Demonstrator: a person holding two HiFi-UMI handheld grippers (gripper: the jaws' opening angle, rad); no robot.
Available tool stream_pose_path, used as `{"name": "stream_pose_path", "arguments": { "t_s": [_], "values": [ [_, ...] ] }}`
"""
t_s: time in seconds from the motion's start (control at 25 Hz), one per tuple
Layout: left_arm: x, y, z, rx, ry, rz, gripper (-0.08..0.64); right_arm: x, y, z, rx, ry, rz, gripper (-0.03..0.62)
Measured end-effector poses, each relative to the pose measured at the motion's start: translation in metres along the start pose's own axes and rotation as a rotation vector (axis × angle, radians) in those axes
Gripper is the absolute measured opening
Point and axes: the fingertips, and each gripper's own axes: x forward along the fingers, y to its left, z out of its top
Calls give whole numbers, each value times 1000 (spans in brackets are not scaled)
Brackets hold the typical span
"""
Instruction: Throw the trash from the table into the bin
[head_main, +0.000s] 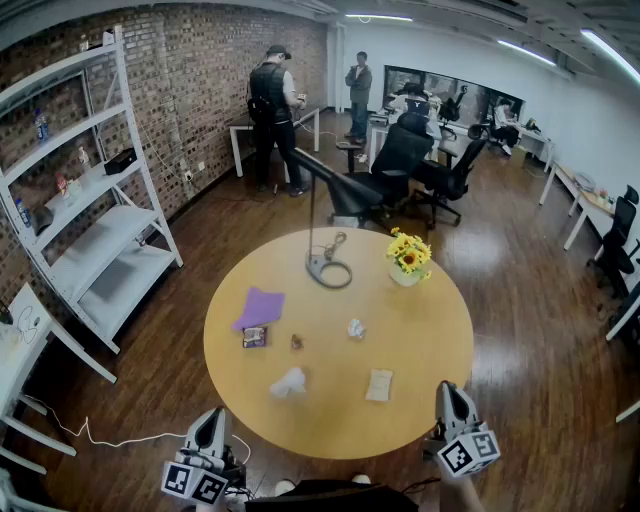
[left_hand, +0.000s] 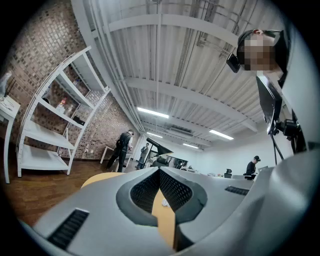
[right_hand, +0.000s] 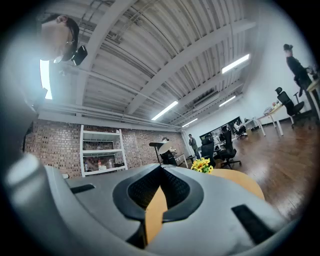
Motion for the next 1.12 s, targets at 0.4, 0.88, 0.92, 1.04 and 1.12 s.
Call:
{"name": "stream_pose_path", "arguments": {
  "t_s": [0.4,0.88,0.92,1.04,1.12],
  "values": [
    [23,7,-11,74,37,-68,3,7,-5,-1,-29,32,-5,3],
    [90,39,-64,94,273,-194,197,24,31,-18,-77,69,-33,3],
    [95,36,-70,96,296,-218,197,22,35,-20,-66,64,-43,3],
    [104,25,-79,93,324,-285,198,18,44,-27,-22,44,-72,3],
    [110,21,-83,91,329,-302,198,19,47,-32,-21,50,-74,3]
  ]
}}
